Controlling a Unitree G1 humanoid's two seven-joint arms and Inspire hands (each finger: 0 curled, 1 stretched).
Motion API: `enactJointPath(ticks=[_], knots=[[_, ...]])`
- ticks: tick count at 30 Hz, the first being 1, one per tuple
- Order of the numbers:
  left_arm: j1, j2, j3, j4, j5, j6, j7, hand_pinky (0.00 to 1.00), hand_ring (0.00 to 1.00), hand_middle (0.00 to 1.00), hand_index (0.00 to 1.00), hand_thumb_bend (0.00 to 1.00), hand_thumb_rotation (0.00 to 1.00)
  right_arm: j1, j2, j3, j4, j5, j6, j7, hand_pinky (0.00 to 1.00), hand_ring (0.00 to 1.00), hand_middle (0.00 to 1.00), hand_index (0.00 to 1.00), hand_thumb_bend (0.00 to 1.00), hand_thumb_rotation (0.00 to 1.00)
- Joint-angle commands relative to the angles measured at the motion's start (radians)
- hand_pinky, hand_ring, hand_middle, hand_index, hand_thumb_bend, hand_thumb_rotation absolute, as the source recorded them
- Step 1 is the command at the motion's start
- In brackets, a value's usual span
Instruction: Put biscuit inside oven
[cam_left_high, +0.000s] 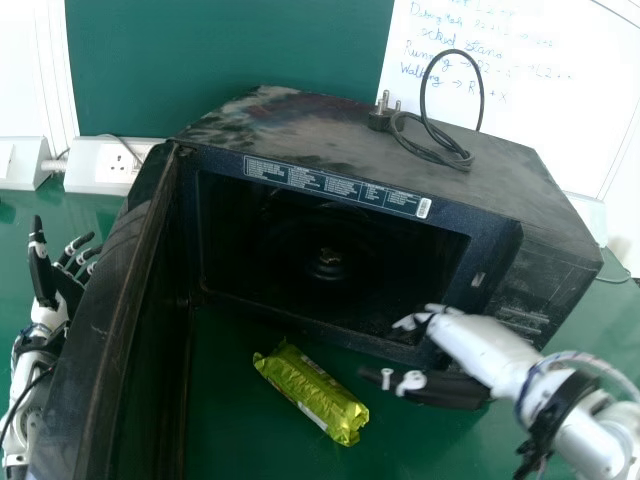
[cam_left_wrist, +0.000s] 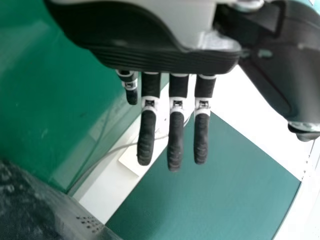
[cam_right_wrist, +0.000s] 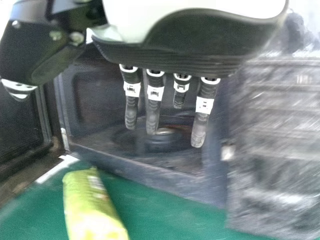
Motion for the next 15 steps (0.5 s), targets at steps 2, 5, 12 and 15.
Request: enactJointPath(ticks=[2, 5, 12, 15], knots=[[0.023, -0.007, -0.012, -0.033, 0.012, 0.013, 0.013, 0.27, 0.34, 0.43, 0.49, 0.52, 0.09, -0.006, 0.04, 0.053, -0.031, -0.02, 0.019, -0.016, 0.74, 0.84, 0.85, 0.86, 0.95, 0.66], [0.029, -0.012, -0.017, -0.046, 0.015, 0.015, 0.019, 0.27, 0.34, 0.43, 0.49, 0.52, 0.09, -0.008, 0.082, 0.105, -0.041, -0.057, 0.018, -0.043, 0.81, 0.83, 0.84, 0.86, 0.96, 0.66], [0.047, -0.023, -0.023, -0.087, 0.013, 0.032, 0.042, 0.28, 0.34, 0.43, 0.49, 0.52, 0.09, -0.051, 0.135, 0.22, -0.06, -0.12, 0.086, -0.033, 0.69, 0.85, 0.86, 0.9, 0.99, 0.66], [0.047, -0.023, -0.024, -0.089, 0.015, 0.031, 0.045, 0.28, 0.34, 0.44, 0.5, 0.52, 0.09, -0.077, 0.16, 0.283, -0.075, -0.179, 0.157, -0.02, 0.69, 0.85, 0.86, 0.89, 1.0, 0.66]])
